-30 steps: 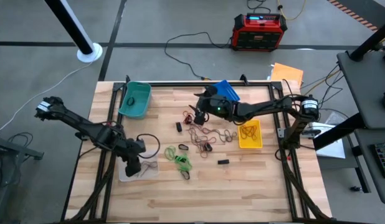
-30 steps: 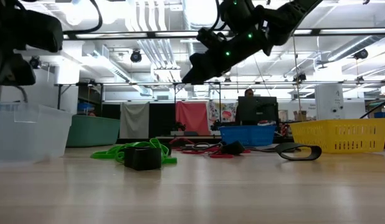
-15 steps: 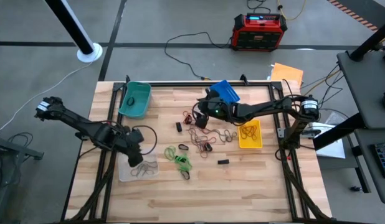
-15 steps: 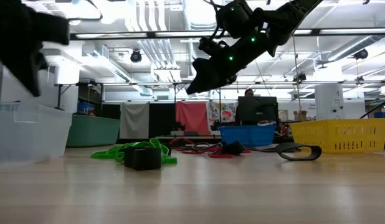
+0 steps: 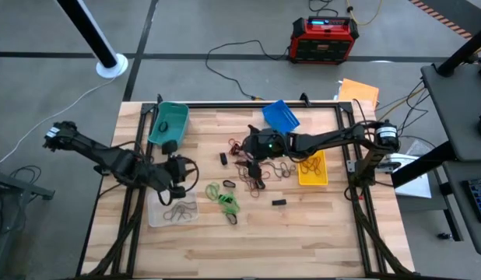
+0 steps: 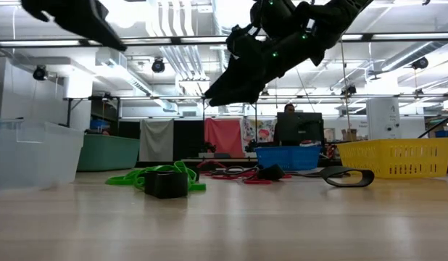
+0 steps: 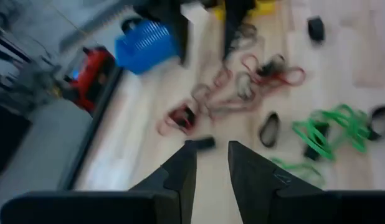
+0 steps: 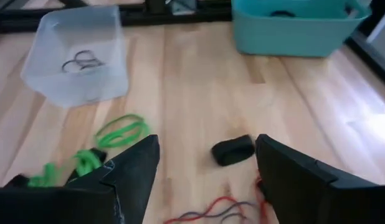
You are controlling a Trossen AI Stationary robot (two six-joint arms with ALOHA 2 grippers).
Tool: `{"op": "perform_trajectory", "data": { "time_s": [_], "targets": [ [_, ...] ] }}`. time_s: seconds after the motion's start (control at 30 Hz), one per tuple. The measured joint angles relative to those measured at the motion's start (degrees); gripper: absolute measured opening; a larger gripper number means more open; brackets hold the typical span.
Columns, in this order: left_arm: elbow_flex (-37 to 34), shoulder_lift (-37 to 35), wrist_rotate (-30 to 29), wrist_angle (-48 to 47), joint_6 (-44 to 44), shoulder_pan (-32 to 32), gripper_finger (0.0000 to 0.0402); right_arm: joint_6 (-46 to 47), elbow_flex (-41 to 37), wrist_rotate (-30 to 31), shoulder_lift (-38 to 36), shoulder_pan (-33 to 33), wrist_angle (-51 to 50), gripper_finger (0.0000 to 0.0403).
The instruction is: Sort rubber bands into baskets
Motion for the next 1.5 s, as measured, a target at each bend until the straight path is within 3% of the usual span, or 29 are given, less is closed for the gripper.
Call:
{"op": "perform_trajectory", "data": {
  "time_s": [0.17,0.33,0.4,0.67,1.03,1.2,1.33,1.43,1.5],
  "targets": [
    [-1.10,-0.14,1.37,4.38,4.50,3.83,0.0078,0.96,-0.01,0.00,0.77,3.42,0.35,0.0250],
    [-6.63,-0.11,19.25,13.32,9.53,8.45,0.0078,3.56,-0.07,3.19,3.87,6.46,-0.10,0.0249],
    [-9.21,0.14,22.17,19.35,10.11,10.16,0.0078,5.06,-0.07,4.06,5.60,7.28,0.06,0.0249],
    [-14.87,1.72,22.59,33.81,9.81,11.87,0.0077,8.41,2.87,4.54,13.59,8.02,1.34,0.0249],
    [-13.88,3.65,22.47,35.87,9.35,11.85,0.0077,4.62,12.94,6.12,23.24,7.96,-5.64,0.0240],
    [-13.29,5.65,22.45,35.86,9.35,11.85,0.0077,2.93,13.68,6.40,23.44,7.97,-6.42,0.0189],
    [-13.05,7.39,22.13,35.93,9.31,11.85,0.0077,0.23,12.83,6.36,22.46,7.95,-6.56,0.0109],
    [-12.46,8.88,17.09,35.79,5.96,11.85,0.0077,-1.57,12.29,6.12,21.71,7.95,-6.61,0.0038],
    [-11.85,9.57,14.75,34.76,3.48,11.92,0.0077,-2.21,12.13,6.11,20.95,7.95,-6.60,0.0019]
  ]
}}
